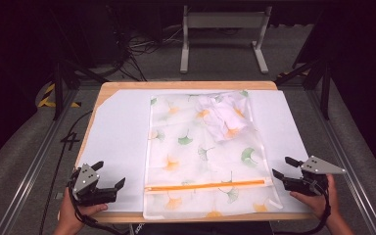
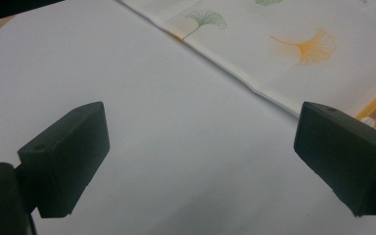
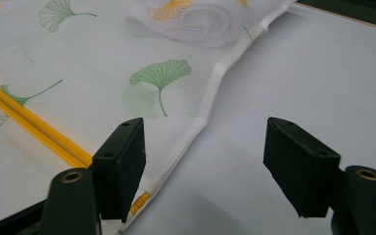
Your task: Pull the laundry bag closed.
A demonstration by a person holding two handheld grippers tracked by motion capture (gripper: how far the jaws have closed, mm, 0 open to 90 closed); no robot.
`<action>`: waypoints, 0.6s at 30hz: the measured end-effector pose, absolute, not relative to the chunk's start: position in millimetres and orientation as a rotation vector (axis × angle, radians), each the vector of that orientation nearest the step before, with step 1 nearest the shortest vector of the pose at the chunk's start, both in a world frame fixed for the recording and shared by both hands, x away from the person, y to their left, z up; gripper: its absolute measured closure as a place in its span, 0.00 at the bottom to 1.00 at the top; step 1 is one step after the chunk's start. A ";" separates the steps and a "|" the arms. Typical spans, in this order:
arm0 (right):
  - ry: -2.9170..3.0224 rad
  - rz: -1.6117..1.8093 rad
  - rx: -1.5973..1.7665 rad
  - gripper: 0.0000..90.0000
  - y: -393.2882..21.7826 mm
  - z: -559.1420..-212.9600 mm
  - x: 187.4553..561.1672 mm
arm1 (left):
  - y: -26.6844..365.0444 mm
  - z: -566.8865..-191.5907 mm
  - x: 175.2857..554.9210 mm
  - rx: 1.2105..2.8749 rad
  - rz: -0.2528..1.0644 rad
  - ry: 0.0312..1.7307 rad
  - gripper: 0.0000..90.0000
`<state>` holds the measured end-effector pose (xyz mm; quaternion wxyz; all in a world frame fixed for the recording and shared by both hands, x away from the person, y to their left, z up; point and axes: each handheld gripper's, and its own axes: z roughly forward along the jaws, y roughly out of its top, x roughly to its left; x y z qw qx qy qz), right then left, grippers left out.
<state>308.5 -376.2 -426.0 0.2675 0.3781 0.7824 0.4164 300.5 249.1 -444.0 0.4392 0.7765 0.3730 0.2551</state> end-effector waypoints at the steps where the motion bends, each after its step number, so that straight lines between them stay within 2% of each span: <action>1: 2.113 1.120 1.019 0.35 -375.9 -426.2 308.5 | 248.6 -443.8 300.9 1.934 0.636 0.914 0.08; 11: 2.123 1.103 1.013 0.30 -370.4 -426.9 309.8 | 247.3 -444.8 307.6 1.953 0.640 0.876 0.11; 18: 2.132 1.111 0.988 0.29 -365.7 -424.2 310.9 | 252.0 -446.9 313.0 1.888 0.612 0.907 0.10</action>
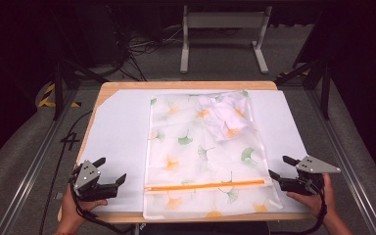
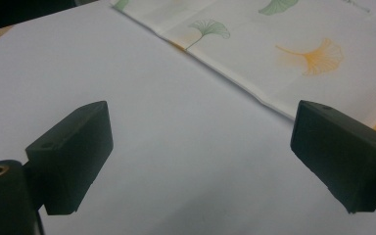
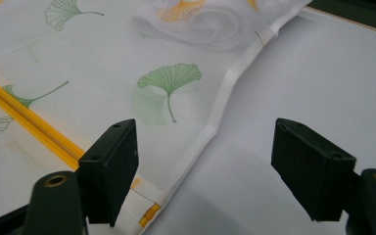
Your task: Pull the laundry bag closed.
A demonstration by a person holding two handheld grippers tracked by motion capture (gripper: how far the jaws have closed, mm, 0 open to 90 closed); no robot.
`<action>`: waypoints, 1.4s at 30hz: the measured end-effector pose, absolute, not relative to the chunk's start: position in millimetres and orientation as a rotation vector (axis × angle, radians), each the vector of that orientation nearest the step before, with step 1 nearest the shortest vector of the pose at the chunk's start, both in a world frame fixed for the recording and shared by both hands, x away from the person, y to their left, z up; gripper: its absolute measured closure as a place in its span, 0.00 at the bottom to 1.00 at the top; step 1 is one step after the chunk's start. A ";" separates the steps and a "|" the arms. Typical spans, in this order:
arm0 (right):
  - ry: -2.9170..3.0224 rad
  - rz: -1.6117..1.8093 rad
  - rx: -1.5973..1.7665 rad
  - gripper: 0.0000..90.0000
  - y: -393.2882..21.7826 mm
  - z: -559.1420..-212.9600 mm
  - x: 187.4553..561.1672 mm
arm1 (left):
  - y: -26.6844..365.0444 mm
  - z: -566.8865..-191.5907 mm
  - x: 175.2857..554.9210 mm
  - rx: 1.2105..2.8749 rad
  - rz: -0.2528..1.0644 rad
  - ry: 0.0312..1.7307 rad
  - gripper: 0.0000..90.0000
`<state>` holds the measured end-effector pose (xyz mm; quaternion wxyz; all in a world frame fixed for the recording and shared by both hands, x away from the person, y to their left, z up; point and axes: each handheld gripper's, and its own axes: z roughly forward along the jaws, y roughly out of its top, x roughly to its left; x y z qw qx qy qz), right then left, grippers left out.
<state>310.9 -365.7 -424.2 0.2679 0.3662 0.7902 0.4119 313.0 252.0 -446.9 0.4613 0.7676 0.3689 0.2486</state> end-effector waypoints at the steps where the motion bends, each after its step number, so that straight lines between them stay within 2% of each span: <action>1: 2.133 1.113 0.984 0.29 -365.0 -423.7 311.3 | 252.2 -445.8 313.5 1.899 0.617 0.920 0.10; 7: 2.141 1.119 0.952 0.27 -357.9 -419.5 315.3 | 249.2 -442.3 317.9 1.893 0.594 0.920 0.12; 14: 2.189 1.184 0.924 0.28 -339.9 -410.4 319.1 | 236.5 -439.9 319.3 2.016 0.544 0.889 0.15; 17: 2.226 1.186 0.895 0.31 -327.9 -406.4 321.0 | 233.6 -438.4 316.6 2.010 0.588 0.903 0.20; 26: 2.307 1.182 0.793 0.44 -281.3 -396.2 334.5 | 234.0 -435.7 307.2 2.000 0.546 0.865 0.25; 28: 2.319 1.171 0.786 0.46 -273.9 -395.4 337.5 | 233.7 -435.3 305.8 2.000 0.540 0.853 0.33; 29: 2.319 1.170 0.786 0.47 -269.2 -395.1 339.0 | 232.7 -434.6 303.6 2.004 0.545 0.848 0.33; 32: 2.333 1.161 0.763 0.52 -254.1 -394.3 344.0 | 229.2 -434.5 298.0 2.017 0.545 0.815 0.53; 34: 2.345 1.167 0.730 0.59 -245.3 -394.1 346.2 | 226.7 -435.0 294.6 2.041 0.526 0.780 0.67; 35: 2.352 1.173 0.719 0.62 -241.9 -394.2 346.8 | 224.3 -435.2 292.6 2.063 0.524 0.758 0.72; 39: 2.388 1.185 0.625 0.81 -220.0 -396.1 349.8 | 218.0 -436.3 287.1 2.085 0.486 0.712 0.95; 42: 2.413 1.191 0.586 0.85 -209.4 -396.3 350.3 | 211.9 -436.9 283.3 2.105 0.451 0.674 1.00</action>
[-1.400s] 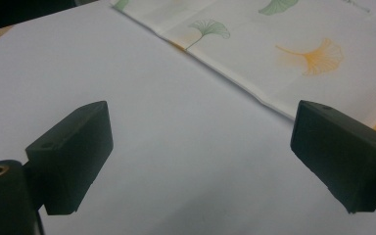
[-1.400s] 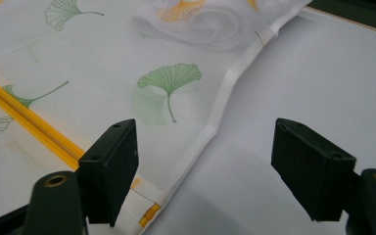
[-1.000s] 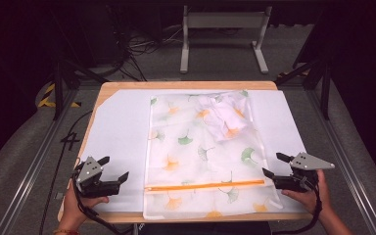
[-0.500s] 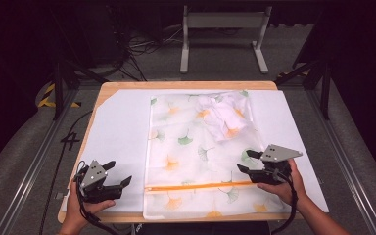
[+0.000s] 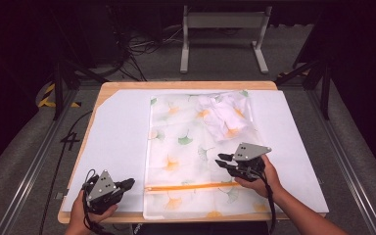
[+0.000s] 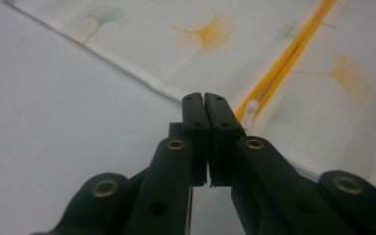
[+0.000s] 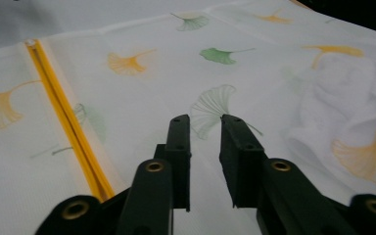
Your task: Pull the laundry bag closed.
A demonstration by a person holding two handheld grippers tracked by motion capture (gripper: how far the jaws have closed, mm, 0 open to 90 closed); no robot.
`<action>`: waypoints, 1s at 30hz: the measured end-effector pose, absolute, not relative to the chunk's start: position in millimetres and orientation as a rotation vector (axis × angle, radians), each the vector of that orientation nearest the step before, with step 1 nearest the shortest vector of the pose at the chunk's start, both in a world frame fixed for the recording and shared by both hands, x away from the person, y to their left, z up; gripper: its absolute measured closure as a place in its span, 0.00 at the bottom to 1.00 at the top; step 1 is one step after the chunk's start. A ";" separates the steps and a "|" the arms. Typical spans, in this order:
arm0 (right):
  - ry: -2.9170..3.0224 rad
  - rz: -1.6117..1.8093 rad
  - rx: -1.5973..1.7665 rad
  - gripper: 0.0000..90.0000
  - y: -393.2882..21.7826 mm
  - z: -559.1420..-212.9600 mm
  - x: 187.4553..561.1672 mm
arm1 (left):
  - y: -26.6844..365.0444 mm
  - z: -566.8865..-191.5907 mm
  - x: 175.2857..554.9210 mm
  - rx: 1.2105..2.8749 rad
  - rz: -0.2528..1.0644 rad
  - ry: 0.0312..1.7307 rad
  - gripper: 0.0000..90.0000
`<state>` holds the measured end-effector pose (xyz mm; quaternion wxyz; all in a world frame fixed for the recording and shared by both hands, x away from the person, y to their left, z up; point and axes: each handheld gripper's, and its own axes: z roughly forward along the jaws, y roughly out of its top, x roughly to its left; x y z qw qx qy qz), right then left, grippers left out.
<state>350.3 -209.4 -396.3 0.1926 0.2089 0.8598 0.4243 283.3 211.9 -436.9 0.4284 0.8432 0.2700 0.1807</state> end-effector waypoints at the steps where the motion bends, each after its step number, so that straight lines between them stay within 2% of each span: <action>1: 2.417 1.190 0.573 0.87 -204.4 -396.2 350.7 | 209.9 -437.2 282.3 2.119 0.447 0.660 1.00; 7: 2.472 1.208 0.489 0.97 -173.6 -396.7 351.6 | 200.7 -442.4 278.9 2.167 0.392 0.619 1.00; 12: 2.524 1.222 0.424 0.99 -143.2 -400.8 352.5 | 192.2 -447.1 278.0 2.209 0.355 0.588 1.00; 22: 2.617 1.260 0.329 0.97 -89.6 -408.0 354.3 | 184.3 -453.4 272.1 2.233 0.306 0.547 1.00; 30: 2.715 1.259 0.226 0.88 -40.5 -418.0 350.5 | 180.4 -458.4 269.9 2.262 0.294 0.532 1.00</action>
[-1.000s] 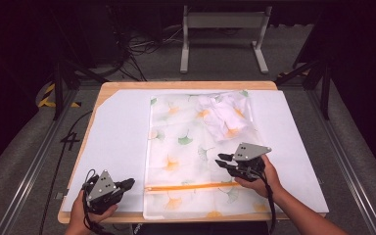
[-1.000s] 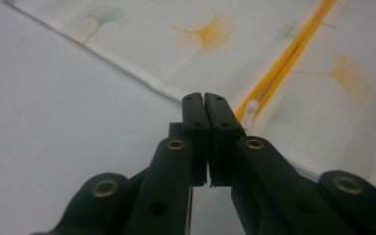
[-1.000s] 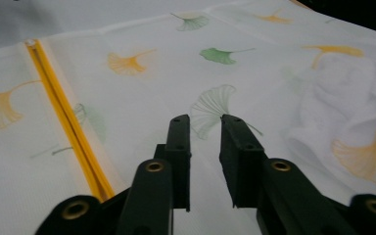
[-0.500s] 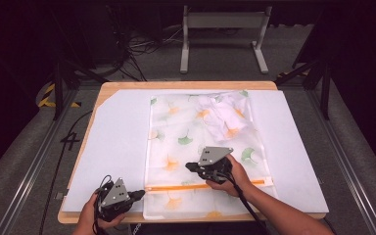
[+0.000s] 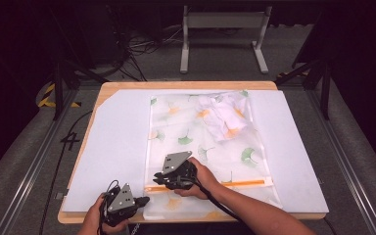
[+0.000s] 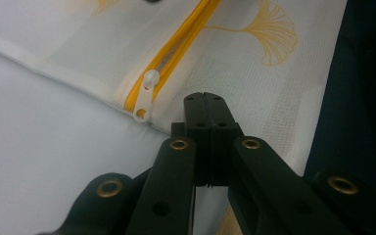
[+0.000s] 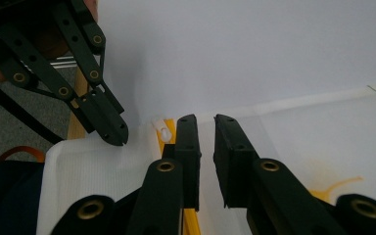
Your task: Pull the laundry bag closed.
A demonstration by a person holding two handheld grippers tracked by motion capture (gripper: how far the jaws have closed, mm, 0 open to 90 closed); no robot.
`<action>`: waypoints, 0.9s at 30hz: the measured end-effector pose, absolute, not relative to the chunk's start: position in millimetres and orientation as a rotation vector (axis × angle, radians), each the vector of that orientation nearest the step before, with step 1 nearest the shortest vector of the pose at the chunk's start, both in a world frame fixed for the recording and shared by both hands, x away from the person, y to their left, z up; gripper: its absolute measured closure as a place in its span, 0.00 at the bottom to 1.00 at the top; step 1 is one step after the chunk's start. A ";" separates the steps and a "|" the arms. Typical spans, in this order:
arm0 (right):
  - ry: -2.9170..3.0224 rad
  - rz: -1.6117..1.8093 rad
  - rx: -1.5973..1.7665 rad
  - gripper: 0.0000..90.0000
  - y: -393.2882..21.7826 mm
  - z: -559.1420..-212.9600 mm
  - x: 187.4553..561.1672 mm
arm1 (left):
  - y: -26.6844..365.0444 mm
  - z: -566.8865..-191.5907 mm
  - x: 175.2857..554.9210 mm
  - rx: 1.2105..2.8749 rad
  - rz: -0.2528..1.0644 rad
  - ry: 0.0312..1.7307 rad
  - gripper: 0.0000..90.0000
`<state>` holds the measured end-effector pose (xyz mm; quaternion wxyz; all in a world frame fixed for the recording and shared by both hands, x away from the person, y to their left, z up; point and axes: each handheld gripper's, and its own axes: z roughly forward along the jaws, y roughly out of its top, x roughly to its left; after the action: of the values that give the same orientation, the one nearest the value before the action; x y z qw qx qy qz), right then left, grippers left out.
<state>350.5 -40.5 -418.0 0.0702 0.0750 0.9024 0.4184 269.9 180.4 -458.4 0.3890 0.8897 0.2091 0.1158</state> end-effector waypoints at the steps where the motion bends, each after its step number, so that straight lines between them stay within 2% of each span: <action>1: 2.715 1.259 0.226 0.88 -40.5 -418.0 350.5 | 180.4 -458.4 269.9 2.262 0.294 0.532 1.00; 9: 2.777 1.237 0.159 0.83 -11.8 -430.9 347.0 | 180.6 -459.1 268.2 2.267 0.310 0.519 1.00; 20: 2.834 1.166 0.160 0.78 5.1 -441.7 350.3 | 182.8 -460.2 270.3 2.258 0.287 0.508 1.00; 21: 2.836 1.168 0.156 0.80 5.3 -441.7 350.5 | 182.9 -460.2 270.5 2.257 0.284 0.510 1.00; 23: 2.834 1.174 0.140 0.91 4.9 -441.3 350.1 | 183.2 -460.3 271.0 2.256 0.282 0.509 1.00; 27: 2.819 1.172 0.155 0.93 0.6 -439.5 348.0 | 183.4 -460.5 271.1 2.254 0.277 0.513 1.00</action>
<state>348.0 0.6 -439.5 0.0423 0.0505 0.9214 0.3830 271.1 183.4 -460.5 0.3955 0.8892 0.2023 0.1093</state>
